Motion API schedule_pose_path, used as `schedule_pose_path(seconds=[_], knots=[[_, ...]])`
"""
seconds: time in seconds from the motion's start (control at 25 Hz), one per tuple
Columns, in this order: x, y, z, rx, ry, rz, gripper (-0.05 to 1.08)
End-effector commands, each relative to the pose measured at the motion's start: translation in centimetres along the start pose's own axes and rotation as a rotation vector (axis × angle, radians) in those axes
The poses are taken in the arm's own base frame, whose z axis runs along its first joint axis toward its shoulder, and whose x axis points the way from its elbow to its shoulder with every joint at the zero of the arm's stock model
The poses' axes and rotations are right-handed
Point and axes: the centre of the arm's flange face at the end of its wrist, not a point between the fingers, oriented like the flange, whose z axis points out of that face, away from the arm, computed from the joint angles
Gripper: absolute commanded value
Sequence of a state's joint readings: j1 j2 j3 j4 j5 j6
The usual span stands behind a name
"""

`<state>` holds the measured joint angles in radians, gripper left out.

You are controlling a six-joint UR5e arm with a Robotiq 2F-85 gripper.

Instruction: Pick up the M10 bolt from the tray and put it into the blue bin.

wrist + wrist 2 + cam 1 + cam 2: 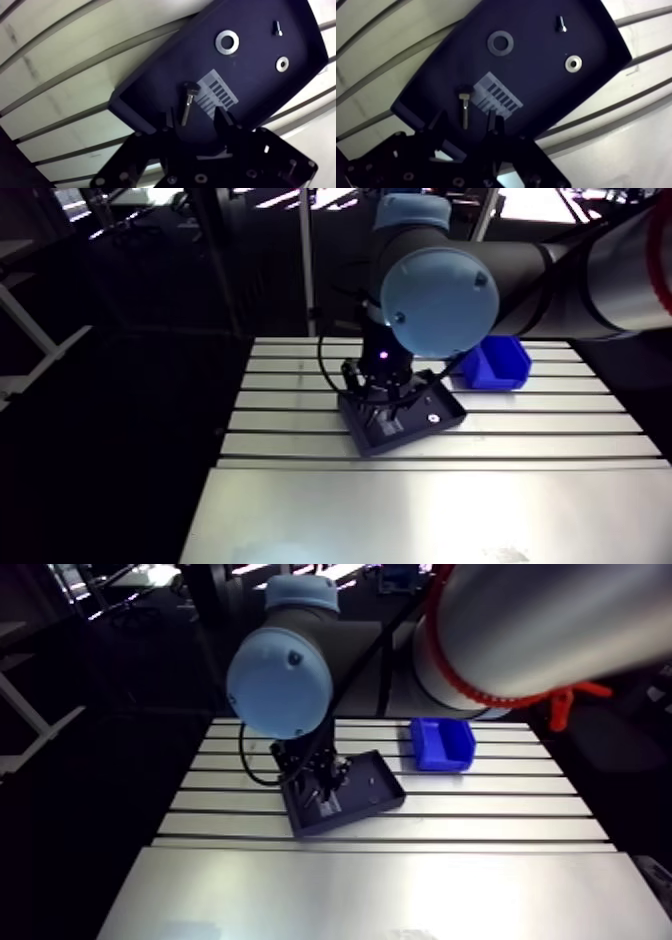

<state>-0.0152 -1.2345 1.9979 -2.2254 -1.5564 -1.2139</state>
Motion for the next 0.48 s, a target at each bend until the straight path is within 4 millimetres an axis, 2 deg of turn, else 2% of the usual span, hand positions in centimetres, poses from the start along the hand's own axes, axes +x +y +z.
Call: schedule_pose_path(seconds=[0.04, 0.48], knots=[[0.09, -0.02, 0.32, 0.002, 0.005, 0.000, 0.49], [0.43, 0.01, 0.94, 0.005, 0.009, 0.003, 0.54]])
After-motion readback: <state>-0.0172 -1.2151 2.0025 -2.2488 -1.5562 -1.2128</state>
